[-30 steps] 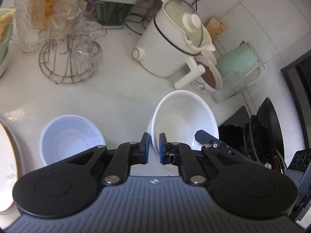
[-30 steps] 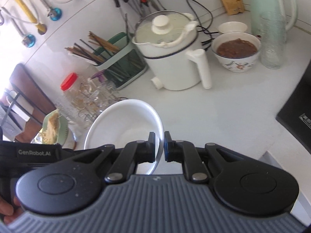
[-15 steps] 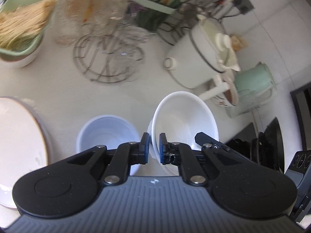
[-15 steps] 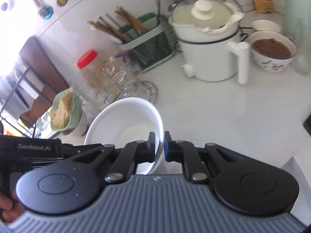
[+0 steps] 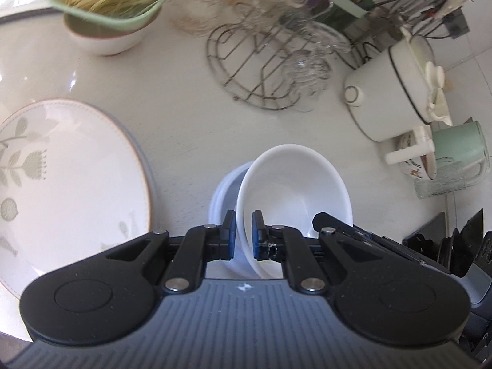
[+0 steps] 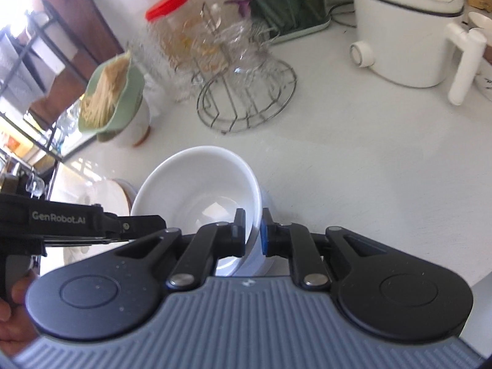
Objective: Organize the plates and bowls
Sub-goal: 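Lift the white bowl with both tools and carry it onto the blue bowls, then open both tools and release the white bowl into the blue bowls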
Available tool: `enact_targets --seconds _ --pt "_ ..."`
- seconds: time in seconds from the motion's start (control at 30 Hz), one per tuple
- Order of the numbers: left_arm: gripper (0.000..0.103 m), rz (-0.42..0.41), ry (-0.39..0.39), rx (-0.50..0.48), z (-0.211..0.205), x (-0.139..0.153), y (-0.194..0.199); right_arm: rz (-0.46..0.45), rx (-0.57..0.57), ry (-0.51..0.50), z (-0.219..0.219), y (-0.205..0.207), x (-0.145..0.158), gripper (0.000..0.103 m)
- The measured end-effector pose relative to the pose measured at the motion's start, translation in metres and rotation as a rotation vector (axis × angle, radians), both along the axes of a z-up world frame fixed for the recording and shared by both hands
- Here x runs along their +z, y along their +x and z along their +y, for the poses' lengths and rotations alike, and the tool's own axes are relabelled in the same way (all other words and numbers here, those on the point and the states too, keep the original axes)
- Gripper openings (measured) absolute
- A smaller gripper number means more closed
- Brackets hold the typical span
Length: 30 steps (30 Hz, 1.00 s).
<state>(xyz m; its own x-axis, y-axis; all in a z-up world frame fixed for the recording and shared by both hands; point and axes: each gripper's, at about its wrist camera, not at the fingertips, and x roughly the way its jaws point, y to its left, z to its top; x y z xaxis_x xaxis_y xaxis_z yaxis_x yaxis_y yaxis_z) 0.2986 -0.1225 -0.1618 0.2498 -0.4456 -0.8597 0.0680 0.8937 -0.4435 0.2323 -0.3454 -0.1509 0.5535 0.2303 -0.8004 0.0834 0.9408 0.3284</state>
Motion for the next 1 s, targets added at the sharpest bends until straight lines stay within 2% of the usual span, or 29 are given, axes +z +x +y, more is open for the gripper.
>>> enact_targets --seconds 0.2,0.27,0.33,0.37,0.5,0.73,0.8,0.87,1.0 --pt "0.011 0.019 0.002 0.014 0.005 -0.003 -0.002 -0.003 0.004 -0.019 0.002 -0.001 -0.006 0.015" --pt "0.016 0.028 0.005 0.019 0.006 -0.003 -0.003 -0.017 -0.012 -0.012 -0.003 -0.003 -0.005 0.025" --pt "0.029 0.028 0.018 0.028 0.007 -0.004 -0.003 -0.040 -0.035 0.015 -0.009 -0.004 -0.005 0.051" --pt "0.033 0.027 0.022 0.031 0.007 -0.004 -0.004 -0.044 -0.045 0.027 -0.012 -0.005 -0.007 0.054" --pt "0.037 0.031 0.035 0.036 0.009 -0.005 -0.006 -0.008 -0.070 0.057 -0.018 0.001 -0.018 0.054" --pt "0.038 0.030 0.029 0.042 0.009 -0.005 -0.007 0.124 -0.095 0.205 -0.023 0.009 -0.054 0.053" --pt "0.038 0.034 0.030 0.039 0.007 -0.006 -0.007 0.140 -0.102 0.222 -0.023 0.009 -0.059 0.048" --pt "0.038 0.041 0.027 0.037 0.006 -0.008 -0.006 0.155 -0.109 0.239 -0.023 0.009 -0.063 0.039" --pt "0.038 0.054 0.014 0.013 0.001 -0.011 -0.006 0.179 -0.139 0.318 -0.026 0.010 -0.072 0.032"
